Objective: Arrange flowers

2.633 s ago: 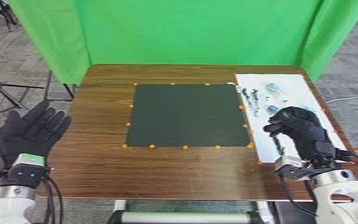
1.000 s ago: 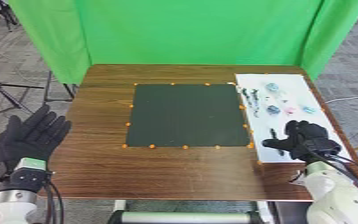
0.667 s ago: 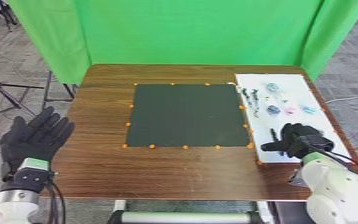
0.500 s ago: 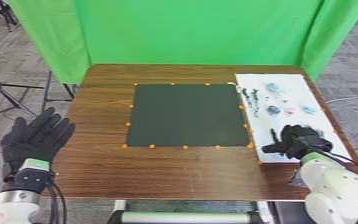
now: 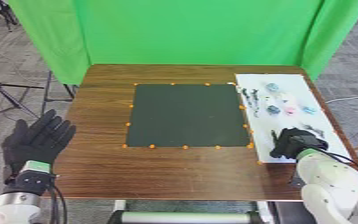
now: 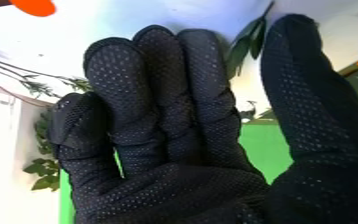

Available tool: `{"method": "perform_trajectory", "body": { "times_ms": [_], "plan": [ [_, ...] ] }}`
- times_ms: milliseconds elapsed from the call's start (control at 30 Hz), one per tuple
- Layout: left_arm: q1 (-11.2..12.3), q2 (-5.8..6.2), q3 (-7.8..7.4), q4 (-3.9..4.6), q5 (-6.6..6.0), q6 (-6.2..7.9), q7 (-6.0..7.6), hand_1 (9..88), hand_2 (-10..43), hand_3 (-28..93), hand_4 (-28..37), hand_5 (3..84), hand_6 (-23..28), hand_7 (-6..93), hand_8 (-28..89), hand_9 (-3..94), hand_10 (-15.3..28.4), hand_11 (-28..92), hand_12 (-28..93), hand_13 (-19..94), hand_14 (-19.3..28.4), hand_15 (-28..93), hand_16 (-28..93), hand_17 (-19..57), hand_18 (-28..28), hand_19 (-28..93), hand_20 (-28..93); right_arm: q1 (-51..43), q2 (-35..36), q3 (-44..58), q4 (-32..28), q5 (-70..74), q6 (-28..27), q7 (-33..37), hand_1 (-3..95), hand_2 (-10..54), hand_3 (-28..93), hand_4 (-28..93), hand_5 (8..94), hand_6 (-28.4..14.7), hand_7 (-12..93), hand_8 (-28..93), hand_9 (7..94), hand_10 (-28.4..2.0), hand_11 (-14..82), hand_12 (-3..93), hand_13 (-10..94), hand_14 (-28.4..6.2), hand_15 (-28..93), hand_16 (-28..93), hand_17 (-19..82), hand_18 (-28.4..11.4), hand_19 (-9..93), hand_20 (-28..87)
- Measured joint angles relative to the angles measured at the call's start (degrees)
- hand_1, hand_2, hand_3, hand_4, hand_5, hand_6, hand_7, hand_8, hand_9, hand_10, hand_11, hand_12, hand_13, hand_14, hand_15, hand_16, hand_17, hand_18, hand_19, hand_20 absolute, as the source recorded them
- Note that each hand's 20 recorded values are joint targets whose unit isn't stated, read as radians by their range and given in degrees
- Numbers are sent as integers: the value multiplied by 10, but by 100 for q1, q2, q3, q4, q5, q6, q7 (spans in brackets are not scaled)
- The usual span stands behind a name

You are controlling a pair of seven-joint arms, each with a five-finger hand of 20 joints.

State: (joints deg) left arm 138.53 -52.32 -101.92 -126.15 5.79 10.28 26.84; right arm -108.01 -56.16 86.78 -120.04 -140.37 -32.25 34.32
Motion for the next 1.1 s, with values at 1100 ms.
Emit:
{"method": "perform_trajectory", "body": {
  "times_ms": [1100],
  "plan": [
    [201, -64, 18, -50, -51, 43, 6, 322, 118, 714, -282, 503, 66, 259, -114, 455, 156, 358, 159, 338, 166, 576, -72, -7, 164, 440, 153, 179, -76, -403, 69, 2036, 2628, -566, 393, 33, 782, -194, 634, -47, 715, 264, 755, -123, 507, 399, 760, -93, 641, 371, 491, -188, 932, 437]
  ]
}}
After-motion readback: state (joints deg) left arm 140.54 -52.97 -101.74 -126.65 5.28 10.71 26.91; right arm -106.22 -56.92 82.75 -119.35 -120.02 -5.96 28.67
